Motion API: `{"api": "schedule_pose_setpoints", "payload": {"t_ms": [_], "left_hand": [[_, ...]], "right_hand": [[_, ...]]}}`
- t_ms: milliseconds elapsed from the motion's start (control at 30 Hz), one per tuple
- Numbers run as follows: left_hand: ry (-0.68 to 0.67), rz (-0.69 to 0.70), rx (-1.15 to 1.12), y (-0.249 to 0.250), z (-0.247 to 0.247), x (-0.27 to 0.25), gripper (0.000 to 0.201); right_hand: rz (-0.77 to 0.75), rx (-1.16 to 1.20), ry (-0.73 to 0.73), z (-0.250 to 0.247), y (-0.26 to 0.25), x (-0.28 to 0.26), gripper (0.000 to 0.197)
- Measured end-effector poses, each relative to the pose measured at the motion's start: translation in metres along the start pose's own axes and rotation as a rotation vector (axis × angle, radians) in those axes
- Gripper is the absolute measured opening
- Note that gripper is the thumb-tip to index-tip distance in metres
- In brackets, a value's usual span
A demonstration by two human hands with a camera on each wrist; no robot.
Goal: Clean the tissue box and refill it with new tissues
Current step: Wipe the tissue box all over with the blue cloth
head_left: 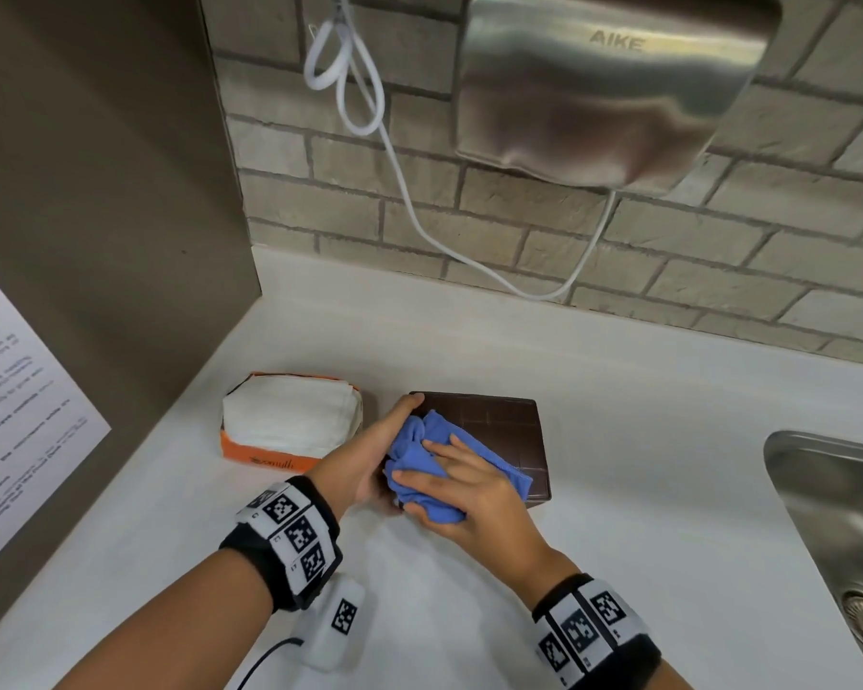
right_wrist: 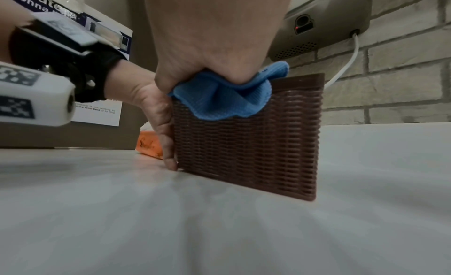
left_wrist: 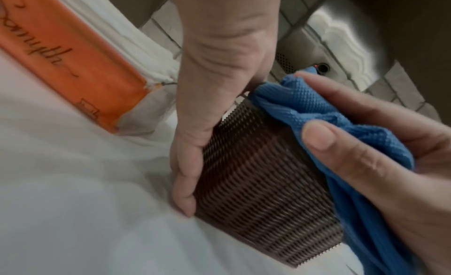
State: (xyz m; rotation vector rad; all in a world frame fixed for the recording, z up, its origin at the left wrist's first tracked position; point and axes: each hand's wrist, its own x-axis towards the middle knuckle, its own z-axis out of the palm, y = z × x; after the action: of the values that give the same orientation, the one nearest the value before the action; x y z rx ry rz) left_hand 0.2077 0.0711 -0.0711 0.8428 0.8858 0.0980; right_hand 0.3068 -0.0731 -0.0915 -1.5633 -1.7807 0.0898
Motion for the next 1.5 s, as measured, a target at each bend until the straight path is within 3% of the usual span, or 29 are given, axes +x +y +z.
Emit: {"api": "schedule_pose_setpoints", "payload": {"t_ms": [167,267,367,433,500,533,667,733,833,900,1000,1133,1267,1400,1500], "left_hand": [[0.029,-0.052,0.139,-0.003,-0.002,0.003,0.071],[0.138,-0.079,0.164,0.001,0.001,0.004,0.068],[0.157,-0.063,0.147,0.001,0.002,0.001,0.068],[0.087,0.025,0.153,-0.005,0.007,-0.001,0.056],[0.012,0.144,0.165,-0.017,0.01,0.0,0.06],[-0.012,0.187,0.161,-0.022,0.01,0.001,0.066],[-0.036,0.247,0.091,-0.024,0.004,-0.003,0.042],[-0.044,0.223,0.095,-0.02,0.002,-0.006,0.04],[-0.04,0.192,0.103,-0.018,0.002,-0.006,0.041],[-0.008,0.189,0.098,-0.018,0.004,-0.006,0.041],[0.025,0.205,0.081,-0.017,0.008,-0.004,0.036],[-0.003,0.192,0.095,-0.016,0.005,-0.005,0.033],[0.005,0.181,0.09,-0.015,0.003,-0.006,0.03],[0.026,0.221,0.068,-0.021,0.007,-0.004,0.045],[0.067,0.223,0.037,-0.024,0.009,0.0,0.067]], "right_hand": [[0.089,-0.094,0.031,-0.008,0.001,-0.01,0.037],[0.292,-0.093,0.164,-0.028,0.009,-0.03,0.038],[0.464,-0.092,0.306,-0.047,0.013,-0.044,0.038],[0.54,-0.092,0.361,-0.044,0.011,-0.042,0.036],[0.605,-0.159,0.375,-0.03,0.002,-0.033,0.034],[0.616,-0.195,0.35,-0.02,-0.004,-0.028,0.034],[0.511,-0.177,0.165,-0.008,-0.012,-0.016,0.036],[0.511,-0.178,0.176,-0.026,0.001,-0.008,0.033],[0.633,-0.114,0.28,-0.05,0.027,0.003,0.032],[0.673,-0.12,0.282,-0.044,0.028,0.012,0.034],[0.591,-0.329,0.153,-0.013,0.003,0.021,0.036],[0.511,-0.231,0.024,-0.015,0.003,0.025,0.039],[0.678,-0.26,-0.003,-0.04,0.043,0.038,0.039],[0.82,-0.099,0.15,-0.057,0.058,0.045,0.038],[0.74,-0.295,0.145,-0.041,0.041,0.034,0.041]]}}
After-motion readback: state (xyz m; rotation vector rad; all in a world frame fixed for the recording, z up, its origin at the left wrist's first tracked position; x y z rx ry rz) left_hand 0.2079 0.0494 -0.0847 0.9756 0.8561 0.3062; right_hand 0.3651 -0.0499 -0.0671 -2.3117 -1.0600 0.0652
